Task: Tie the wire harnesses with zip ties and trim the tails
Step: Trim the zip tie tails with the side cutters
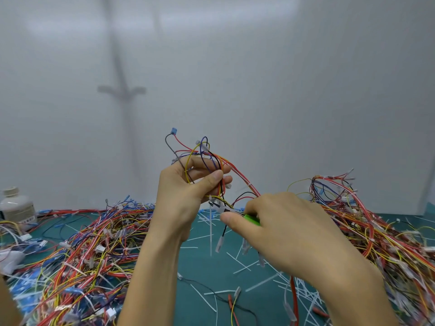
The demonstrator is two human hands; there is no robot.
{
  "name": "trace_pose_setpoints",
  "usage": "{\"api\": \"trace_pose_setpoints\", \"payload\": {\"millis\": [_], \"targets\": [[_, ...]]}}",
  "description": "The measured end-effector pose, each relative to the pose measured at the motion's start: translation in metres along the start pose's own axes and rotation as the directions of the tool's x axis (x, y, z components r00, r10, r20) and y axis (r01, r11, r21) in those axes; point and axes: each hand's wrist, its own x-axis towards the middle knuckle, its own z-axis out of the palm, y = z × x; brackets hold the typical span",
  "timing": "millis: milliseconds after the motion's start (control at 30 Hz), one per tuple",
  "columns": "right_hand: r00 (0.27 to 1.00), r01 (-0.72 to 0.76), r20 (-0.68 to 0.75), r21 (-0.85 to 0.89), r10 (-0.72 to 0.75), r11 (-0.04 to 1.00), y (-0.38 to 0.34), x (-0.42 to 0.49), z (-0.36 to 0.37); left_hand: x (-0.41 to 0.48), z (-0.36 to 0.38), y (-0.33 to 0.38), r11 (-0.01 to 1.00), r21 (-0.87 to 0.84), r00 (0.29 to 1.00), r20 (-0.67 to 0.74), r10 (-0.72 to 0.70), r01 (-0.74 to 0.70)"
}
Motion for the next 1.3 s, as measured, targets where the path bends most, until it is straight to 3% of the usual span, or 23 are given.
{"api": "trace_pose_setpoints", "payload": {"millis": [800, 1133, 1200, 1300], "targets": [[1.0, -0.015, -0.01, -0.046, 0.015, 0.999, 0.004, 0.0, -0.003, -0.001, 0.01, -0.005, 0.998, 0.059, 0.998, 0.052, 0.03, -0.033], [0.999, -0.035, -0.022, 0.177, 0.039, 0.984, 0.006, -0.005, -0.015, 0.001, -0.002, -0.001, 0.999, 0.014, 0.999, -0.016, 0.045, -0.045], [0.994, -0.071, -0.055, 0.292, 0.091, 0.954, 0.01, -0.004, -0.019, 0.003, -0.007, 0.0, 1.0, -0.004, 0.999, -0.049, 0.007, -0.007], [0.967, -0.113, -0.126, 0.571, 0.223, 0.813, 0.02, 0.002, -0.017, 0.006, -0.015, 0.002, 0.995, -0.077, 0.995, -0.075, -0.067, 0.061]]}}
